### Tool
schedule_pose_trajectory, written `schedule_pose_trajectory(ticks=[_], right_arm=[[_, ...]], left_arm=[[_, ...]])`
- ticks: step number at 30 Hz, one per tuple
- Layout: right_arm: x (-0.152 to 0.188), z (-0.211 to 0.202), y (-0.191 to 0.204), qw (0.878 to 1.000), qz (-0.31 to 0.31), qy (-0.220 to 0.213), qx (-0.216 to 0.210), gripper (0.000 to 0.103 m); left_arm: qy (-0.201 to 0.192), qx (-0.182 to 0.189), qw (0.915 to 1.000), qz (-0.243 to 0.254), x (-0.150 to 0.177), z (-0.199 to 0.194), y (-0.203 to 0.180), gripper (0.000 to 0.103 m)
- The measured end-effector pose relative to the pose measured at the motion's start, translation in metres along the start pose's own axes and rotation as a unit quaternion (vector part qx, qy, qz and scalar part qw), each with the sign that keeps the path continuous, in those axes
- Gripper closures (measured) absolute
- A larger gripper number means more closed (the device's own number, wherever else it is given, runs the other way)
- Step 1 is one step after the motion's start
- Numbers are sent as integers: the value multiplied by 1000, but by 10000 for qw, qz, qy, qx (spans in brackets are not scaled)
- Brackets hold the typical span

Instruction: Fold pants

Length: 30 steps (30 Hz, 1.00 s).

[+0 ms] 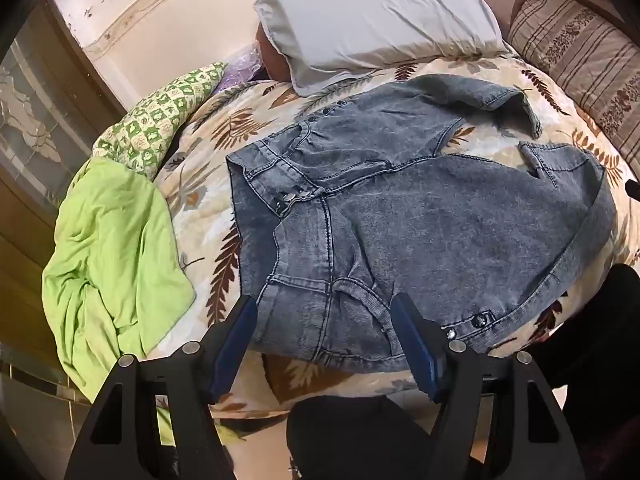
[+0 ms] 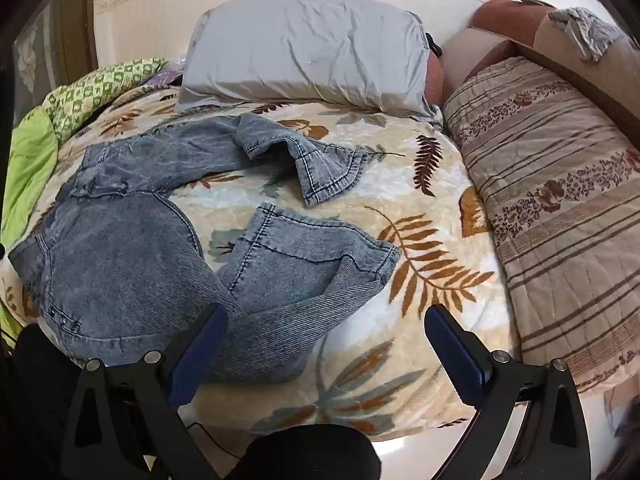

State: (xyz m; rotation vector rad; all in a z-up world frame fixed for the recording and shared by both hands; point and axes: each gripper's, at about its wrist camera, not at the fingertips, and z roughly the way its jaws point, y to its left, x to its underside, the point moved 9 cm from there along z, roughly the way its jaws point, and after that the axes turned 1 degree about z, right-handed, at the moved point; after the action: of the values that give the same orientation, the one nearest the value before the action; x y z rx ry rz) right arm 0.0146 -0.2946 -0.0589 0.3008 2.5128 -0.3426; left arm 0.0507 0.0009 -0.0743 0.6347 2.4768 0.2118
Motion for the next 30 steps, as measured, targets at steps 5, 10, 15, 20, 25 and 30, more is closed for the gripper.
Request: schedule_pose_trajectory(ticks=[5, 10, 15, 20, 25, 30], right_arm=[[1, 0, -14, 9998, 158, -41, -80, 4], [5, 3, -9, 9997, -179, 38, 175, 4], [6, 6, -13, 9994, -300, 94, 147, 4], [5, 3, -16, 9994, -310, 92, 131, 4], [3, 3, -17, 9992, -358, 89, 151, 4], [2, 2, -15, 9990, -424, 77, 133, 4]], left_arm=[[-1, 77, 9999, -80, 1, 3, -1, 33], [42, 49, 9998, 184, 3, 1, -1, 33], [92, 165, 9996, 223, 8, 1, 0, 33], [93, 225, 9994, 254, 8, 2, -1, 33], [102, 326, 9993, 159, 9, 1, 1, 33], [123, 483, 9987, 43, 12, 3, 1, 33]])
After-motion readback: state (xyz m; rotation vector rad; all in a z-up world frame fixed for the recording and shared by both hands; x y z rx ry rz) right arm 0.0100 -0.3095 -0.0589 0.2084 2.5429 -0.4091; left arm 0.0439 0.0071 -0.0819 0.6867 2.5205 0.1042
